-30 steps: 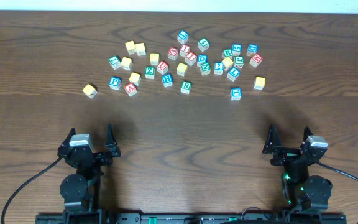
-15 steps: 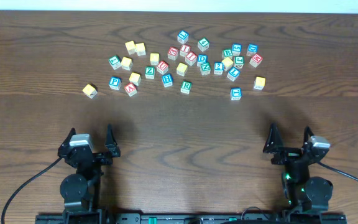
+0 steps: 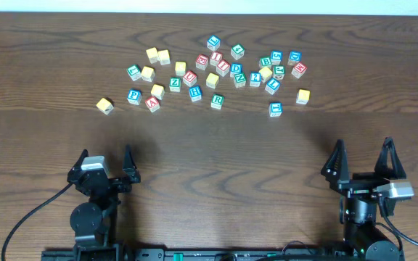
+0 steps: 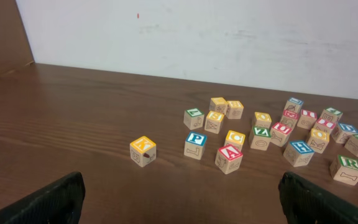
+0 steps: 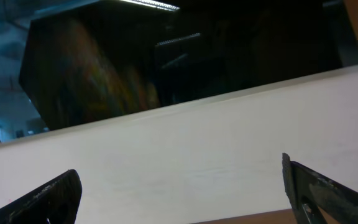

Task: Spell out CORL

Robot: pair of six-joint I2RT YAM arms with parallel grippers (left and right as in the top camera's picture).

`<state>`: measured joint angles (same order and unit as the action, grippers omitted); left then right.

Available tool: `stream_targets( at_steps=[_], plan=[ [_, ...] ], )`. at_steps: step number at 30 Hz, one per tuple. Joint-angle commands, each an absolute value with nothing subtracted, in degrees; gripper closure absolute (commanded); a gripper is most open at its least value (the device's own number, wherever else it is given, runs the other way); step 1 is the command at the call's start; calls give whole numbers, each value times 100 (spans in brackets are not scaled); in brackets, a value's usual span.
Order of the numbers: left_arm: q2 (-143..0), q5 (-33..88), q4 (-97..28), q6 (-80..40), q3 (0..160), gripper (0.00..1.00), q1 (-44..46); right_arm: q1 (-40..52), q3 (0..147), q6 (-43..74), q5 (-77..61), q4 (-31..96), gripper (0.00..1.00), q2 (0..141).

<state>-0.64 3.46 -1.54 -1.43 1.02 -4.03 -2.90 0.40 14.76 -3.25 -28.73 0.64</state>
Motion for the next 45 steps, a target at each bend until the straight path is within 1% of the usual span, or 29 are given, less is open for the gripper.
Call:
stream_targets(
  at_steps=[1,4,8,12,14,19,21,26,29,32,34,36,39,41,42,45],
  plan=[
    [-34,338,-377,-67,23,2,-432,-344,331,849,-338,-2891,1,117],
    [-34,340,-377,-67,23,2,-432,-344,574,705,-336,-2818,1,290],
    [-34,338,-377,-67,23,2,-432,-344,1094,696,-447,-2250,1,757],
    [-34,338,-375,-67,23,2,-432,-344,1627,460,-770,-1538,1,1404],
    [-34,338,-375,-67,23,2,-432,-344,1959,231,-1116,-1332,1,1898],
    [-34,340,-287,-71,23,2,-432,-344,2432,209,-1621,-1118,1,2744],
    [-34,342,5,-73,23,2,-432,-344,2576,209,-1780,-1028,1,3074],
    [-34,342,1275,-69,134,2,-434,-344,2700,207,-1839,-978,1,3680],
    [-104,366,1347,-67,467,2,-434,-344,2700,209,-1839,-886,1,3898],
    [-414,480,1125,-64,969,2,-434,-344,2700,207,-1837,-749,1,4051],
    [-816,650,722,-62,1490,2,-434,-344,2700,204,-1837,-666,1,4136],
    [-1511,899,-134,-60,2316,2,-434,-344,2698,207,-1837,-611,1,4213],
    [-2954,1627,-1796,523,3809,2,-434,-344,2698,207,-1837,-596,1,4324],
    [-3739,2244,-2364,792,4495,2,-432,-344,2698,204,-1837,-587,1,4375],
    [-4217,2477,-2491,738,4838,2,-432,-344,2698,207,-1837,-534,1,4403],
    [-4930,2836,-2375,528,5196,2,-432,-344,2698,204,-1831,-272,1,4427]
  ],
)
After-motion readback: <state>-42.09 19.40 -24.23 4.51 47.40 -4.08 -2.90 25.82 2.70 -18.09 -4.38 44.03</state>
